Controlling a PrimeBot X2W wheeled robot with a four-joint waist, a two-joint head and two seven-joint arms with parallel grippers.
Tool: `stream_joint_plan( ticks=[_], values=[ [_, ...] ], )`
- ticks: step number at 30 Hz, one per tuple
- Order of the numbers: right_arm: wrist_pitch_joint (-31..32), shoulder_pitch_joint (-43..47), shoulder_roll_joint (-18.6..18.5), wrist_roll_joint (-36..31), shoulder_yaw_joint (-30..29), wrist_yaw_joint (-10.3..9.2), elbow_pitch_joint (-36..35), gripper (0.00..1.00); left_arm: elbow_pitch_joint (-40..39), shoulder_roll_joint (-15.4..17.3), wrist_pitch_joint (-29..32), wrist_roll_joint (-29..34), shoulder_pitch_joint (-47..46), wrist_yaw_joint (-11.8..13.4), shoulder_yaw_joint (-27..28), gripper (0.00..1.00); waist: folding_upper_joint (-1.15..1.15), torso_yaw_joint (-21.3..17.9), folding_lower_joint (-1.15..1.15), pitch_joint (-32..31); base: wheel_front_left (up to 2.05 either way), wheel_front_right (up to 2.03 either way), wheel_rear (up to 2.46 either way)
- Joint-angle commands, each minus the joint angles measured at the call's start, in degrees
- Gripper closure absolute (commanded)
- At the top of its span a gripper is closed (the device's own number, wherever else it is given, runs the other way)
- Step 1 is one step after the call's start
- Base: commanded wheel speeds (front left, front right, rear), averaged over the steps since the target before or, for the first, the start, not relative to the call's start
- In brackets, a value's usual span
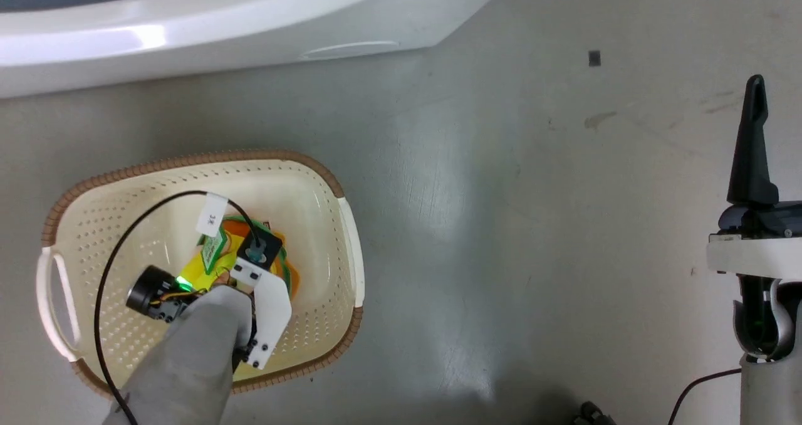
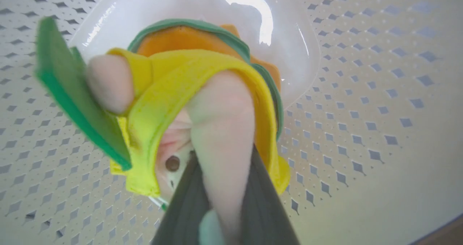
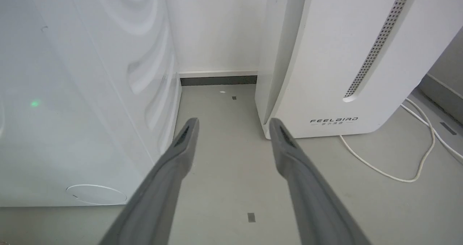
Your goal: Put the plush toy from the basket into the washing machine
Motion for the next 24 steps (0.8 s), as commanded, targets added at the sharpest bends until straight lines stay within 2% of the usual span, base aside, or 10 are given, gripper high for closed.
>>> stream_joint_plan(
  ticks=[1, 24],
  values=[
    [-0.50, 0.45, -0.05, -0.47, 0.21, -0.05, 0.26, 0.00, 0.27, -0.33, -0.94, -0.38, 1.14, -0.29, 0.08, 1.00, 0.00, 0.35, -0.01, -2.03, 0.00, 0.00, 0.00],
    [-0.50, 9.27, -0.05, -2.43, -0.41, -0.05, 4.16, 0.00, 0.27, -5.07, -13.55, -5.44, 10.75, -2.30, 0.35, 1.00, 0.00, 5.39, -0.01, -22.16, 0.00, 0.00, 0.00]
  ],
)
